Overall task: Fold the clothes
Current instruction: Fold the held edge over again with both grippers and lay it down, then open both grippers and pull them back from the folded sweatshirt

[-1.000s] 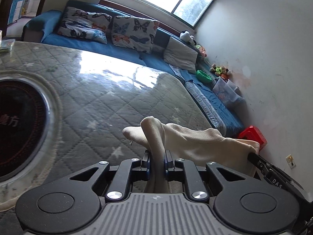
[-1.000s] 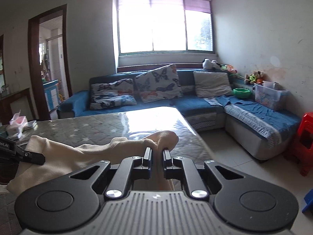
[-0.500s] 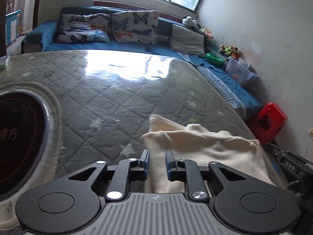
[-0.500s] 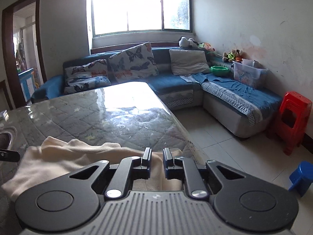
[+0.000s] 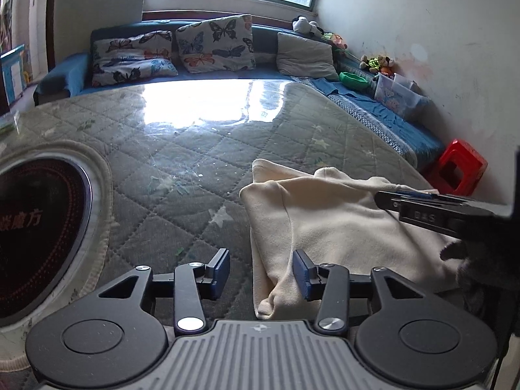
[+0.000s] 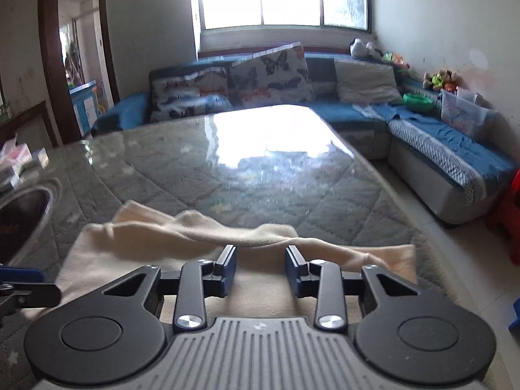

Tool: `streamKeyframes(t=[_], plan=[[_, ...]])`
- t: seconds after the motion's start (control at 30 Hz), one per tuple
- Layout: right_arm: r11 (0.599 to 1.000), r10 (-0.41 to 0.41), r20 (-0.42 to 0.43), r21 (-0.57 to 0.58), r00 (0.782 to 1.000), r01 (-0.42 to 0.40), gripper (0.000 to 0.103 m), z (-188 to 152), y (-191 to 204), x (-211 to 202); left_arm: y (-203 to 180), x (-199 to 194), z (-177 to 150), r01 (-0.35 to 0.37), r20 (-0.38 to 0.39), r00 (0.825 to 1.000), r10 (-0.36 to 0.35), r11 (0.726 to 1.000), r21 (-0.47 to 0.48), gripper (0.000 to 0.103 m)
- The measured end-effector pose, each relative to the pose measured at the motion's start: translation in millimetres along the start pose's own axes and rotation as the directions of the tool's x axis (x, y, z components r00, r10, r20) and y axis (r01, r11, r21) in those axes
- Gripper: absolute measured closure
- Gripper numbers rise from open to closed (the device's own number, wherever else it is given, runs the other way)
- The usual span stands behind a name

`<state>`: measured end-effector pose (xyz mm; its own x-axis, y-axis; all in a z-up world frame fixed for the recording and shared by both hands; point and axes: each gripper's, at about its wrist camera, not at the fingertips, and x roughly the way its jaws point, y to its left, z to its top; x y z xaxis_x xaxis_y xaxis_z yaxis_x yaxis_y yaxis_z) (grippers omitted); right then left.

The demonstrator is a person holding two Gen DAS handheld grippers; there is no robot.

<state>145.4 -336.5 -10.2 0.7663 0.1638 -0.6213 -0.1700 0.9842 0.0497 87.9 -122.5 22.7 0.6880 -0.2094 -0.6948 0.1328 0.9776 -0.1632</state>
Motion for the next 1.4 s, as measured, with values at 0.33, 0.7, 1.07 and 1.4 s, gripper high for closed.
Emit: streamKeyframes(t=[0.33, 0.7, 1.07, 1.4], plan=[[1.0, 0.018, 0.089, -0.025, 0.996, -0.016, 0.068, -33, 0, -70, -9, -3, -9, -0.017, 0.024, 1.0, 0.015, 0.997, 0.07, 0.049], [0.997, 0.006, 0.128, -0.072, 0.992, 0.003, 0.069, -61, 17, -95, -5, -9, -16, -0.045, 0.035, 0.999, 0.042, 0.996, 0.079, 0.045], [0.995, 0.064, 0.121, -0.082, 0.991, -0.054, 0.069, -64, 45, -90, 13, -31, -34, -0.077, 0.019, 0.997, 0.076, 0.996, 0.041, 0.036], [0.984, 0.098, 0.107, -0.157, 0.989, -0.081, 0.064, -64, 72, -81, 31, -39, -54, -0.112, -0.031, 0.993, 0.111, 0.994, -0.016, 0.026]])
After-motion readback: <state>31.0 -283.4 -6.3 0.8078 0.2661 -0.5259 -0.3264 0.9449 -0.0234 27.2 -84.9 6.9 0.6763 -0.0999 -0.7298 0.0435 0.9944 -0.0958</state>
